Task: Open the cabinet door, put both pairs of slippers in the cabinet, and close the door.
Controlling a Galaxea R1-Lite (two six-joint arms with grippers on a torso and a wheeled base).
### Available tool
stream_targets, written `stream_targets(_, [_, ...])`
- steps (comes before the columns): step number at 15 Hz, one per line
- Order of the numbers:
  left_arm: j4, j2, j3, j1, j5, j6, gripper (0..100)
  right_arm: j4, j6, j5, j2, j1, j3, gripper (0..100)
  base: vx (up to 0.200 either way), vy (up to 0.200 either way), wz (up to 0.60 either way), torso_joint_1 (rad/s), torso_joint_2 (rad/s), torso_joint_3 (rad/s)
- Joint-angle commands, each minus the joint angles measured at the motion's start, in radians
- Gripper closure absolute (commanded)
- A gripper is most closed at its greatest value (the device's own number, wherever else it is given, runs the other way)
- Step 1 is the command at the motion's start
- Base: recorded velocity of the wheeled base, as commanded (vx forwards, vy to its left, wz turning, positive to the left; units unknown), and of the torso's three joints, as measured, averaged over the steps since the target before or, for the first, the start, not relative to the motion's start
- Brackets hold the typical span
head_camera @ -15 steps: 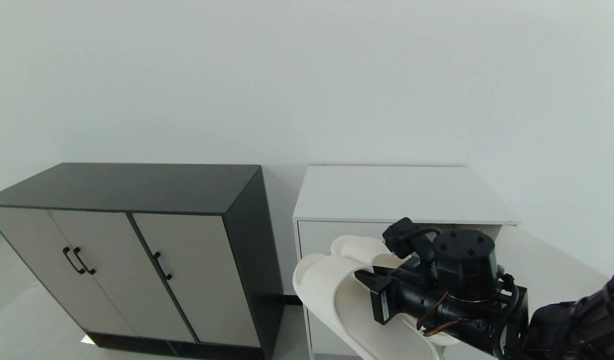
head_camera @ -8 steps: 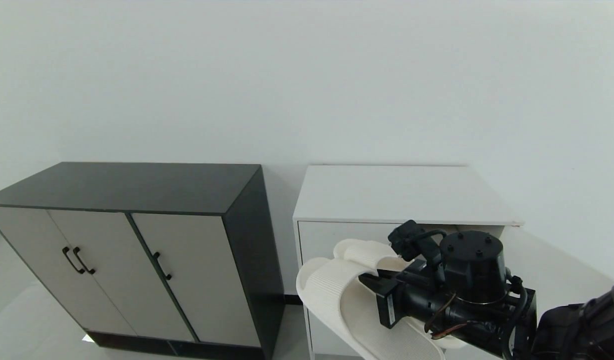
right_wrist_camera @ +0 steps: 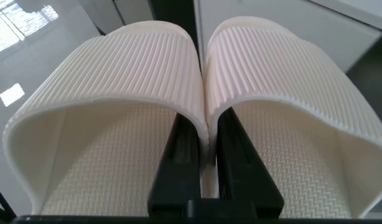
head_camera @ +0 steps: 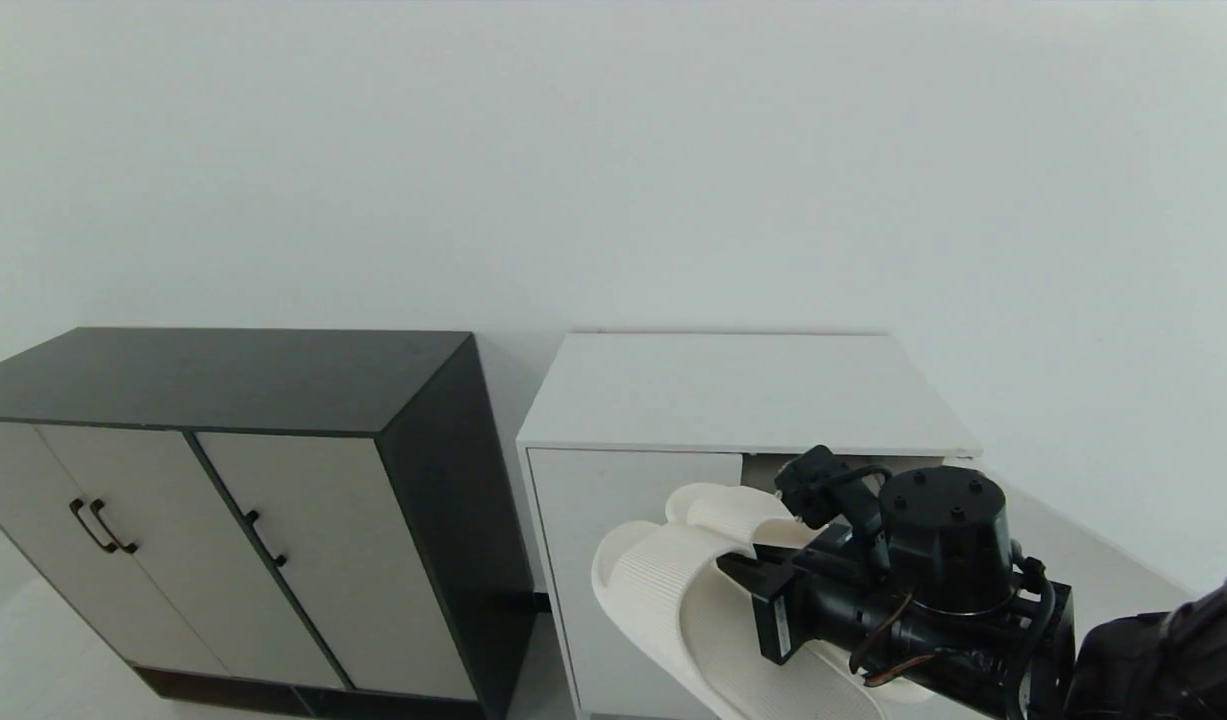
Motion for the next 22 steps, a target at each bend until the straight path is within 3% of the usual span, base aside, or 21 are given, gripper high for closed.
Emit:
stream_targets(1, [-0.001,0.000,0.001,0.000,0.000,-0.001,100,0.001,0.000,0.000,0.001,0.001,0.000,100,0.000,-0.200,0.00,0.007,0.00,0.002])
stream_targets(8, [-0.001,0.000,0.001,0.000,-0.001,0.001,100,0.001,-0.032,0.000,0.001,-0.005,0.025,100,0.000,-0.200,0.00,0.004,0.00,0.004])
stream_targets(22, [-0.001,-0.001,0.001,0.000,-0.001,0.004,100,-0.015,-0.043,0.003,0.020,-0.031,0.037,100,0.000,0.000,0.00,-0.028,0.06,0.037])
